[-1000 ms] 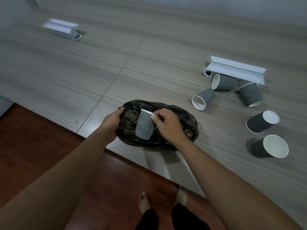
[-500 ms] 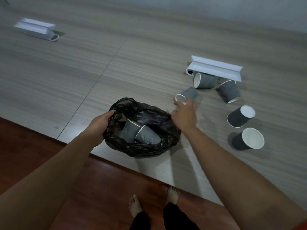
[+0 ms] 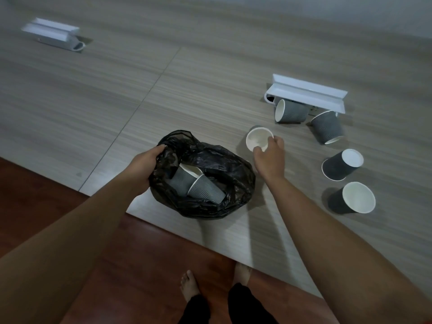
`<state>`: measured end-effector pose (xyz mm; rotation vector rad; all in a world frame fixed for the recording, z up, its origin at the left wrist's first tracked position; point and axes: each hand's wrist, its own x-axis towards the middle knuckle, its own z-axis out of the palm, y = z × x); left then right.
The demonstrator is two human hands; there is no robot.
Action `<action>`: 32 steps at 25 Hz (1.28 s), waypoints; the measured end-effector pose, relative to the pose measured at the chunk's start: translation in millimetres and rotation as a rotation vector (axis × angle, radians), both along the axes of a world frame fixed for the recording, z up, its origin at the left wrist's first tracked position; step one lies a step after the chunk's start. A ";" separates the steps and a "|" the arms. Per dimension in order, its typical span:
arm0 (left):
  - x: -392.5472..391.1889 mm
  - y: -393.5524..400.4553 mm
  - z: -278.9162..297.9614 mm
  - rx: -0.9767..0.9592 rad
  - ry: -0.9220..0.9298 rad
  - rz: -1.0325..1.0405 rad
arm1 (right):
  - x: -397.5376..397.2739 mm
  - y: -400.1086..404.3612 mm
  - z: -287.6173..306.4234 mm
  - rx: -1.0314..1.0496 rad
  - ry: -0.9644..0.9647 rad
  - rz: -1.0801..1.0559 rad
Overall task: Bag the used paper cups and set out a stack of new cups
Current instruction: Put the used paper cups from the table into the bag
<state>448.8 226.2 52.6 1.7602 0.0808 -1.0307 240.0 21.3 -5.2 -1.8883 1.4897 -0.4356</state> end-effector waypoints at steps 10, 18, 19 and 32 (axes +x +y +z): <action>11.8 10.3 16.9 -0.075 0.042 -0.019 | 47.6 119.8 23.2 0.292 -0.396 0.272; 25.9 36.4 8.4 -0.094 -0.065 0.020 | 91.7 148.0 18.7 -0.248 0.105 0.907; 27.1 38.2 7.0 -0.066 -0.076 0.026 | 88.5 148.9 16.8 -0.315 0.108 0.991; 4.2 13.5 -2.2 0.011 -0.070 0.013 | -15.8 25.6 -5.0 0.164 -0.146 -0.107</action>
